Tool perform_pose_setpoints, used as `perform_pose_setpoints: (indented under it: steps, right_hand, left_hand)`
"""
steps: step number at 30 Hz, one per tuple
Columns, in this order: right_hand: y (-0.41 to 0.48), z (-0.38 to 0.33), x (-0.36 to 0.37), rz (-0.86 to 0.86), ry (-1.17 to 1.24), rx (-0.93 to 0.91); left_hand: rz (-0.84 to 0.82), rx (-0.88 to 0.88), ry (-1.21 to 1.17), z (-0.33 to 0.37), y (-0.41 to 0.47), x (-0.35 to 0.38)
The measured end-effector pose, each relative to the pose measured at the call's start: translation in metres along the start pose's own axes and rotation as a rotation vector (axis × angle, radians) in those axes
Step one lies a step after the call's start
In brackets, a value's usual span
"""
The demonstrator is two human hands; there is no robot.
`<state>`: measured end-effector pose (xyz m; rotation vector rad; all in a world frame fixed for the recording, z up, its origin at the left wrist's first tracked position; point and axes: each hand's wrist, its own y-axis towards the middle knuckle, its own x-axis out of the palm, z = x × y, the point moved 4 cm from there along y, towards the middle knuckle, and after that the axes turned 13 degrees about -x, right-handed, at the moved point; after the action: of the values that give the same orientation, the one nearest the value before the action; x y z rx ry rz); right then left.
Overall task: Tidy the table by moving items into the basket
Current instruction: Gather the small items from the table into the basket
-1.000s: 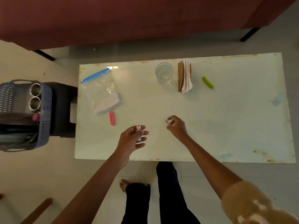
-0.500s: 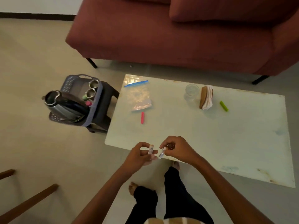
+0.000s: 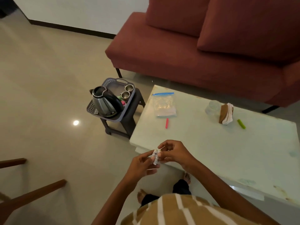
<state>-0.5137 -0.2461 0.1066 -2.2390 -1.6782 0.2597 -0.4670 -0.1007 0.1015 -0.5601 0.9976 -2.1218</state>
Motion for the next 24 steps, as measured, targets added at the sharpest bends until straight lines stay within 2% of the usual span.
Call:
perform_pose_setpoints:
  steps: [11,18,24]
  right_hand:
    - [0.021,-0.015,0.092,-0.098,-0.156,0.029]
    - [0.055,-0.026,0.119,-0.102,-0.138,0.075]
    - [0.109,-0.039,0.143,-0.085,-0.086,0.085]
  left_hand:
    - [0.014,0.090,0.188,-0.004,-0.023,-0.078]
    - [0.049,0.128,0.405,0.012,-0.009,-0.120]
    - [0.068,0.142,0.449,0.047,0.015,-0.164]
